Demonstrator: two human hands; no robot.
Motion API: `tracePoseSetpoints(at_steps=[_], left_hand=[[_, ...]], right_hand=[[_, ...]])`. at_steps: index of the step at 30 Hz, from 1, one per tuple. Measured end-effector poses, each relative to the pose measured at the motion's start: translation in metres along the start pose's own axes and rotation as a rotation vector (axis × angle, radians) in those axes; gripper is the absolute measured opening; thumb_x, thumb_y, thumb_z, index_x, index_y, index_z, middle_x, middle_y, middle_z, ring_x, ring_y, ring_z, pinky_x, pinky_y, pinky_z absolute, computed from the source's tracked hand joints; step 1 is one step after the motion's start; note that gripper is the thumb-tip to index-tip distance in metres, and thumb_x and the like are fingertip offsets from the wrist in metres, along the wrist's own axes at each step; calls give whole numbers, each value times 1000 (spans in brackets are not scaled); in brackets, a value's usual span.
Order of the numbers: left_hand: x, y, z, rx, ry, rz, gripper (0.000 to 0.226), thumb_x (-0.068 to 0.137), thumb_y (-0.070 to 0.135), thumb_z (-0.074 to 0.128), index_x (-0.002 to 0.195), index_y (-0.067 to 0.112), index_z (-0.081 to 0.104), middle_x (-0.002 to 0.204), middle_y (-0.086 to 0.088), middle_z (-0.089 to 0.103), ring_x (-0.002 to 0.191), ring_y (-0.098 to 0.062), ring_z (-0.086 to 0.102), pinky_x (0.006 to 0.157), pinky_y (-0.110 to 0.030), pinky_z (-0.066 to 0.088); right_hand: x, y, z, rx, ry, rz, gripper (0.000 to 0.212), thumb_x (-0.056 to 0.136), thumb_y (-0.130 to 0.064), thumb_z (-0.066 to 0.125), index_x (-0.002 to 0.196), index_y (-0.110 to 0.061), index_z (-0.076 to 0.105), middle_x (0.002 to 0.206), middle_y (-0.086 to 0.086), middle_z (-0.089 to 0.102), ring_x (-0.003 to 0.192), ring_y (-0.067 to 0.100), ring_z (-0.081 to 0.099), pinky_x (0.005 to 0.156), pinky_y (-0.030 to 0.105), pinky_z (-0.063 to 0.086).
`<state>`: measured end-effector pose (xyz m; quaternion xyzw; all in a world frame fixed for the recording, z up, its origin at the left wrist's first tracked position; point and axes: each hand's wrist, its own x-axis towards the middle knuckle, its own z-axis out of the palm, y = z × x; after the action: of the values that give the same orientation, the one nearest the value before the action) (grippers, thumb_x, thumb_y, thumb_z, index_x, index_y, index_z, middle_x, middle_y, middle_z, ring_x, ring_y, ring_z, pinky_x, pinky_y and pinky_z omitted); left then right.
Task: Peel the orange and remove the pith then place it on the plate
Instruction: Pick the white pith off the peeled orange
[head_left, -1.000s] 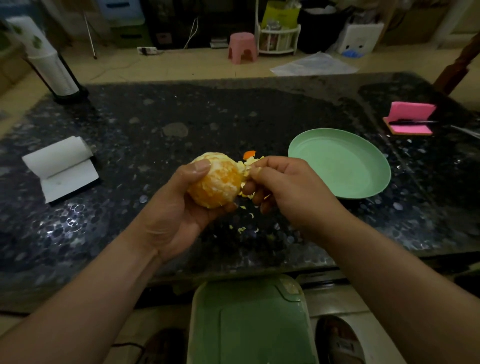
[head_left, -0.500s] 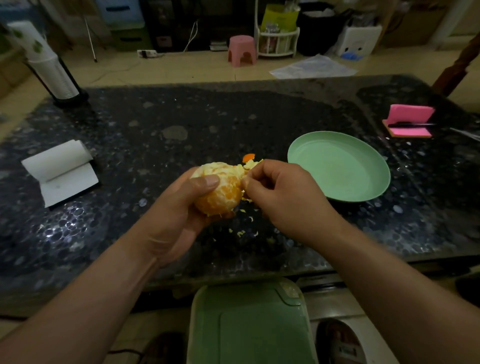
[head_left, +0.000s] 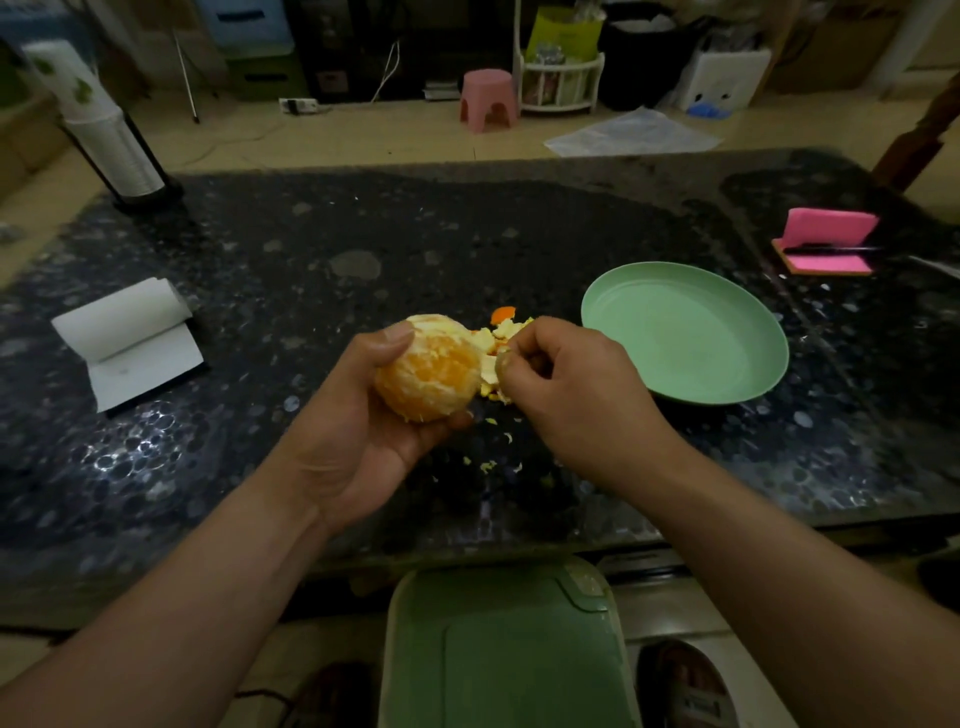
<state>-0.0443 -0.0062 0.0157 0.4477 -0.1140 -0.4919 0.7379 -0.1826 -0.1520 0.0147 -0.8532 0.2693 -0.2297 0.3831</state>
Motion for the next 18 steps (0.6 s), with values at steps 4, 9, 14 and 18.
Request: tracePoseSetpoints(at_steps=[4, 9, 14, 18], left_hand=[[1, 2, -5, -38, 10, -11, 53, 89, 38, 65, 135, 11, 66, 127, -17, 71, 107, -33, 68, 69, -35, 62], [4, 3, -6, -51, 37, -19, 54, 90, 38, 64, 137, 12, 64, 127, -19, 71, 105, -36, 70, 68, -35, 62], [8, 0, -7, -30, 107, -25, 58, 93, 36, 67, 145, 10, 60, 142, -22, 66, 117, -38, 66, 72, -38, 62], [8, 2, -3, -21, 129, -21, 50, 93, 35, 66, 137, 12, 62, 131, -18, 71, 111, -34, 68, 71, -38, 63]], right_hand=[[4, 5, 2, -83, -99, 30, 18, 106, -22, 58, 97, -20, 72, 80, -5, 72, 60, 4, 59, 52, 20, 41], [10, 11, 10, -392, -130, 61, 25, 101, -42, 67, 83, -25, 63, 80, -7, 64, 78, 16, 60, 63, 36, 46], [13, 6, 16, -559, -219, 79, 10, 97, -32, 63, 103, -25, 68, 102, -4, 66, 97, 24, 62, 68, 35, 39], [11, 2, 14, -516, -157, 66, 28, 95, -34, 62, 74, -15, 63, 74, 1, 63, 77, 25, 61, 56, 34, 40]])
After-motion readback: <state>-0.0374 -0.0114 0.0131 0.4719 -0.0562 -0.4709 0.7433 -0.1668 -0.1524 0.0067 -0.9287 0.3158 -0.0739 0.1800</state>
